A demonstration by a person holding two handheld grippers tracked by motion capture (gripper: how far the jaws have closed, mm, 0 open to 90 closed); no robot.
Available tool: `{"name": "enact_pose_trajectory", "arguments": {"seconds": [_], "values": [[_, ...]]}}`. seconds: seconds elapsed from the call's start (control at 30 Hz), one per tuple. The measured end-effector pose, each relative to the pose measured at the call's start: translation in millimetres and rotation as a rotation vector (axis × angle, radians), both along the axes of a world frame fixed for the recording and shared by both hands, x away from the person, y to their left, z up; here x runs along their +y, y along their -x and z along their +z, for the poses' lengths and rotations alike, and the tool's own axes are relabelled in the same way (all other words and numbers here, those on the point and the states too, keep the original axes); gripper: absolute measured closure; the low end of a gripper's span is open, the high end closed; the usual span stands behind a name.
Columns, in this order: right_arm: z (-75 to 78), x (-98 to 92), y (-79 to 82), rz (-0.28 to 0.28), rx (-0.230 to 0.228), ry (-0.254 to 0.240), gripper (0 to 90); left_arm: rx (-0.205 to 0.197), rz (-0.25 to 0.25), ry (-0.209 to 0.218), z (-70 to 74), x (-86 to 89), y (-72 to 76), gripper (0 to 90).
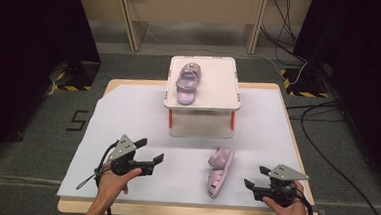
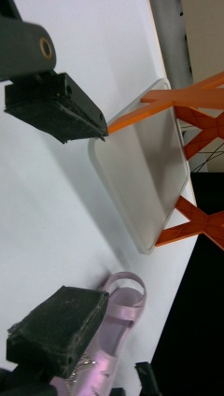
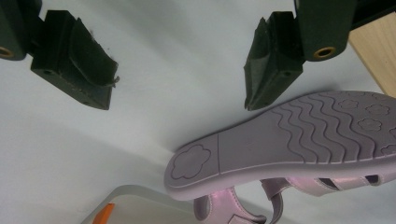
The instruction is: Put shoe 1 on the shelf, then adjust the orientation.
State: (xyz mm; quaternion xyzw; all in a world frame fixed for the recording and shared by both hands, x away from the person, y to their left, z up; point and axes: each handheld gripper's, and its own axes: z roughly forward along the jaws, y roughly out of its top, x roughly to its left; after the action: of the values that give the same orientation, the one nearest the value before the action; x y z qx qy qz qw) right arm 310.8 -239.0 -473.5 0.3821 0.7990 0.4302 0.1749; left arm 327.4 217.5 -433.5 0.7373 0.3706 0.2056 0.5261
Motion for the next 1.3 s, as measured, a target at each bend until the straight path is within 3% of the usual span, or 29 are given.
{"name": "enact_pose_trajectory", "arguments": {"seconds": [0.5,0.9,1.3], "values": [[-0.4,0.0,-0.3,0.002,0.0,0.001,25.2,0.011,-0.003,-0.029,-27.3,15.3,25.2,16.4],[-0.2,0.4,0.2,0.002,0.0,0.004,25.2,0.037,-0.011,-0.101,-48.4,18.8,43.7,16.3],[7.8,3.3,-1.2,0.024,-0.03,-0.021,25.2,0.045,-0.005,-0.132,-54.2,19.2,45.1,16.3]]}}
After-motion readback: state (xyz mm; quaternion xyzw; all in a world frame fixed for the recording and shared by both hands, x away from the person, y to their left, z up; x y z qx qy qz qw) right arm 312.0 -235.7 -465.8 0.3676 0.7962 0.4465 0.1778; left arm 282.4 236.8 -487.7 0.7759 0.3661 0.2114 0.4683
